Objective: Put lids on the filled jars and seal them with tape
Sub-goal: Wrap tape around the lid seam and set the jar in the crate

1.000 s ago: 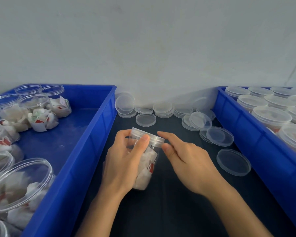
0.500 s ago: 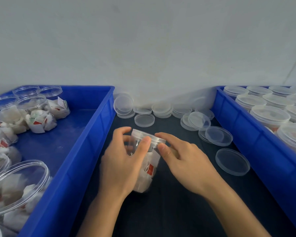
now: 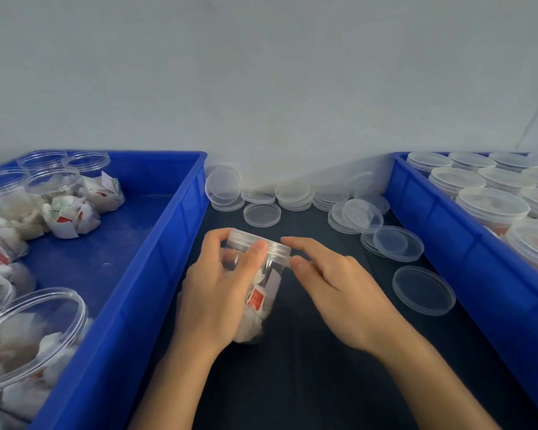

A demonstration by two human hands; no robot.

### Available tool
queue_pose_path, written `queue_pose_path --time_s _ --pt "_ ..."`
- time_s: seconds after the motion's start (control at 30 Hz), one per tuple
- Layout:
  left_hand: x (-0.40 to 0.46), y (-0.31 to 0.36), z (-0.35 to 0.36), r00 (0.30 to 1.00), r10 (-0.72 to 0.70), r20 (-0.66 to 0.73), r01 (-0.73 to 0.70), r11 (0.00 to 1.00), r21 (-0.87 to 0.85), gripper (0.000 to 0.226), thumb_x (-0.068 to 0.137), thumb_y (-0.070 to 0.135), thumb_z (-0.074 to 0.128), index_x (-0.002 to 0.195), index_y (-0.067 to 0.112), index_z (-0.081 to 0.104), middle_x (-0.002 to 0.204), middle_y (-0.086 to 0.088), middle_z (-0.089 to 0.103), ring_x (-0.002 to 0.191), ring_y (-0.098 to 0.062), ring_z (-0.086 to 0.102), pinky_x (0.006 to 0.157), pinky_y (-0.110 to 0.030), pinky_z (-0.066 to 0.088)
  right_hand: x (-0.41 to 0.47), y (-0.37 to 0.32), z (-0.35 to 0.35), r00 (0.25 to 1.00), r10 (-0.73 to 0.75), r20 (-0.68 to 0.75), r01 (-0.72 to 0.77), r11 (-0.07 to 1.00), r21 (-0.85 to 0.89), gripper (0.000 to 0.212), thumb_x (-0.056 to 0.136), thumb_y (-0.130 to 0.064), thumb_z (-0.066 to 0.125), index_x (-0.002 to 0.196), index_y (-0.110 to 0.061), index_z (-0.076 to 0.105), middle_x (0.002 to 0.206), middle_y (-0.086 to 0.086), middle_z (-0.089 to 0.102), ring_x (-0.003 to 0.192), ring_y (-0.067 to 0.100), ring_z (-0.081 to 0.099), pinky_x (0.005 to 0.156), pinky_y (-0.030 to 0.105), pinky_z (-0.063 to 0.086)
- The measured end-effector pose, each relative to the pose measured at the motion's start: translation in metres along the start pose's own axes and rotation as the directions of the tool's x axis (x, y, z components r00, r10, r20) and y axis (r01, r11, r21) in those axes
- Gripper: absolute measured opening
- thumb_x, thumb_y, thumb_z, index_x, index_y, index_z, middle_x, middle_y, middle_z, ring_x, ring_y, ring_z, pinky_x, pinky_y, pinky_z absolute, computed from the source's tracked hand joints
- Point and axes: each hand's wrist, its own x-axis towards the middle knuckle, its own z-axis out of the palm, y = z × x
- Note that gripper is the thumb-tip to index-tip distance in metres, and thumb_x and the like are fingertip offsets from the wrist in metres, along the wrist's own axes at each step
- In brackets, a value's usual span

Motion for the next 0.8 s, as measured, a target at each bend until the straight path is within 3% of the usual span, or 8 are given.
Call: queue_pose_path --time_s 0.17,0.4,0.53,0.6,0.7,0.8 --pt "-0.0025 0.0010 0.0028 1.000 0.015 0.009 -0.014 0.989 -0.149 0.044 0.074 0.077 0.064 0.105 0.047 0.067 0.099 0.011 0.079 0.088 -0.011 0.078 0.085 -0.050 0.062 0.0000 0.0023 -0.0020 1.000 -0.003 -0.001 0.003 0.997 -0.079 0.039 0.108 -0.057 0.030 0.146 -0.056 0.039 0.073 -0.036 0.057 0.072 0.000 0.055 0.068 0.028 0.038" --pt "-0.0003 -0.0018 0.0023 0.998 0.019 0.063 -0.002 0.967 -0.256 0.059 0.075 0.072 0.068 0.113 0.028 0.070 0.102 0.003 0.079 0.091 -0.015 0.078 0.069 -0.024 0.060 0.0007 0.0009 -0.0026 1.000 0.031 -0.004 -0.031 0.999 -0.042 0.038 0.102 -0.067 0.029 0.137 -0.060 0.042 0.084 -0.025 0.065 0.078 0.004 0.059 0.073 0.032 0.045" --pt "0.0040 -0.0074 0.0003 0.991 0.002 0.131 0.034 0.962 -0.271 0.063 0.078 0.073 0.066 0.116 0.023 0.070 0.109 -0.001 0.078 0.100 -0.019 0.077 0.081 -0.034 0.059 -0.0005 -0.0016 -0.0025 0.999 0.040 -0.003 -0.040 0.999 -0.005 0.024 0.106 -0.062 0.035 0.125 -0.053 0.047 0.075 -0.019 0.064 0.072 0.003 0.058 0.066 0.031 0.041" --pt "0.0048 -0.0082 -0.0014 0.986 -0.003 0.167 0.044 0.969 -0.244 0.063 0.078 0.077 0.063 0.116 0.027 0.069 0.111 0.004 0.077 0.104 -0.016 0.076 0.085 -0.034 0.057 -0.0008 -0.0029 -0.0031 0.999 0.039 -0.008 -0.039 0.999 0.006 0.020 0.107 -0.061 0.038 0.120 -0.049 0.048 0.071 -0.019 0.063 0.068 0.003 0.057 0.063 0.031 0.039" --pt "0.0015 -0.0050 0.0001 0.984 0.021 0.174 0.009 0.986 -0.168 0.065 0.076 0.082 0.057 0.124 0.039 0.062 0.115 0.020 0.073 0.106 -0.004 0.073 0.080 -0.027 0.058 -0.0019 -0.0039 -0.0050 0.999 0.039 -0.017 -0.038 0.999 0.008 0.021 0.106 -0.060 0.040 0.118 -0.046 0.050 0.069 -0.022 0.062 0.067 0.002 0.056 0.063 0.030 0.037" --pt "-0.0019 0.0015 0.0004 0.994 0.097 0.050 -0.100 0.994 0.049 0.067 0.072 0.085 0.054 0.127 0.047 0.055 0.113 0.039 0.064 0.101 0.010 0.067 0.077 -0.023 0.055 -0.0027 -0.0059 -0.0063 0.998 0.043 -0.034 -0.044 0.998 -0.034 0.024 0.105 -0.062 0.039 0.116 -0.045 0.050 0.069 -0.029 0.061 0.069 0.001 0.056 0.062 0.030 0.037"
